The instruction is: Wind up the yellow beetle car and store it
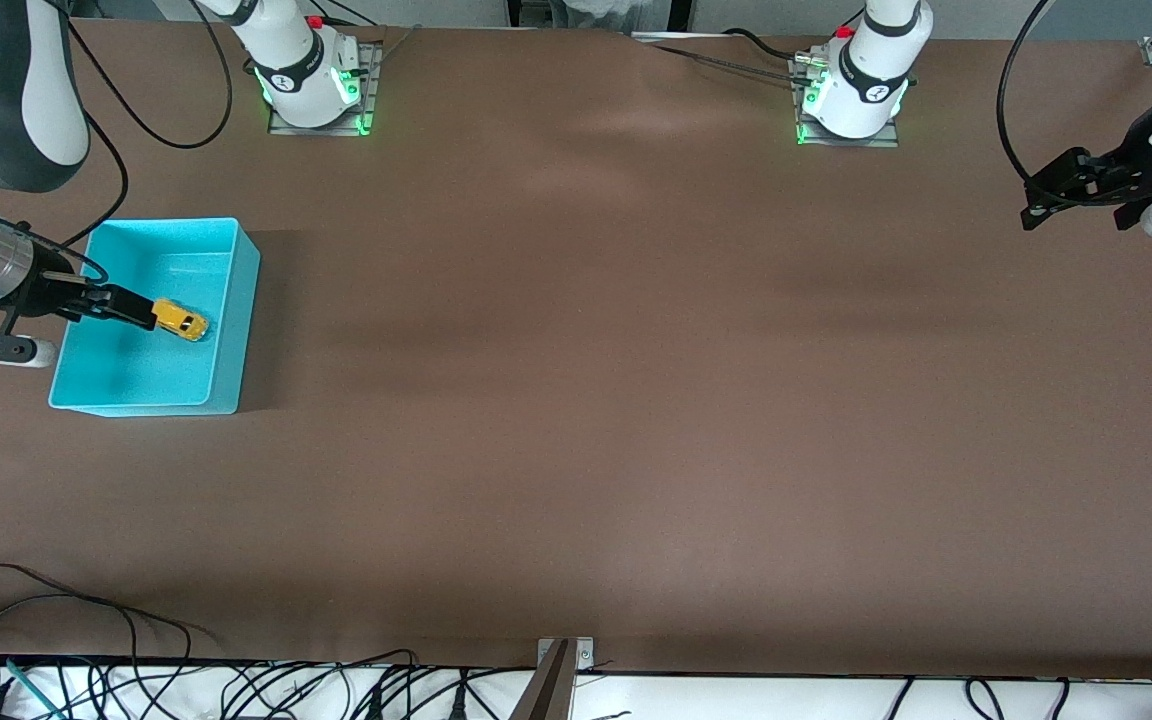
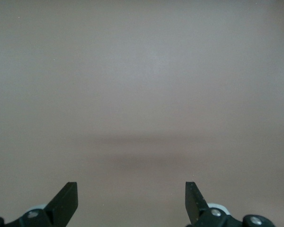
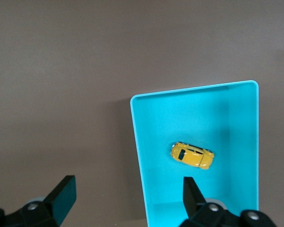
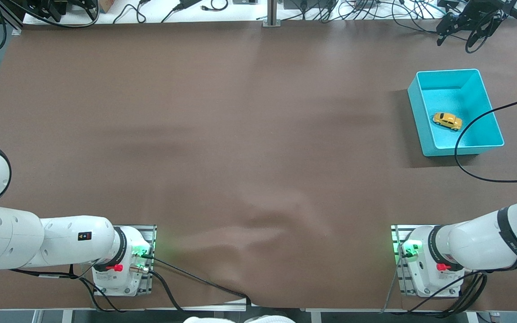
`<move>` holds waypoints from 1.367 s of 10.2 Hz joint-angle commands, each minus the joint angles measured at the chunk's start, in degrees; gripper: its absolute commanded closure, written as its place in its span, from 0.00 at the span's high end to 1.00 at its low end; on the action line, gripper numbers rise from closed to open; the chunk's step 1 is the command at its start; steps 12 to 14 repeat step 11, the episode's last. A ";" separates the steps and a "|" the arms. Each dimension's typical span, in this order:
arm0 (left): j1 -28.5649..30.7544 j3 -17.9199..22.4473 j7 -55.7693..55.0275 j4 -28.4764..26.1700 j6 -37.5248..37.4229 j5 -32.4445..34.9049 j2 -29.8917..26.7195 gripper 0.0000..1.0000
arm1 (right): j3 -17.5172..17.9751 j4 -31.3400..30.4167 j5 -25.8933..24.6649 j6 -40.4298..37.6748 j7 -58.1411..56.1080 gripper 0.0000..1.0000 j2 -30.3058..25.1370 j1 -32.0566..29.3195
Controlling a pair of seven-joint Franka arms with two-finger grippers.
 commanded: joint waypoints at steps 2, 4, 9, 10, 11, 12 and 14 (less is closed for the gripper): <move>0.48 -0.18 -0.41 1.44 -1.15 -0.95 0.40 1.00 | -0.17 -1.05 0.03 -0.75 0.21 1.00 -1.40 0.84; 0.39 -0.18 -0.41 1.44 -1.15 -0.95 0.40 1.00 | -0.43 -0.35 0.12 -0.84 0.21 1.00 -1.05 0.76; 0.39 -0.18 -0.33 1.44 -1.15 -0.95 0.40 1.00 | -0.52 1.50 0.47 -1.19 -0.05 1.00 -0.34 0.67; 0.39 -0.18 -0.33 1.44 -1.15 -0.95 0.40 1.00 | -0.52 1.59 0.47 -1.28 0.12 1.00 -0.25 0.67; 0.48 -0.18 -0.41 1.44 -1.15 -0.95 0.40 1.00 | -0.52 1.59 0.47 -1.28 0.12 1.00 -0.17 0.67; 0.48 -0.18 -0.41 1.44 -1.15 -0.95 0.40 1.00 | -0.52 1.59 0.47 -1.28 0.12 1.00 -0.17 0.67; 0.48 -0.18 -0.41 1.44 -1.15 -0.95 0.40 1.00 | -0.52 1.59 0.47 -1.28 0.12 1.00 -0.17 0.67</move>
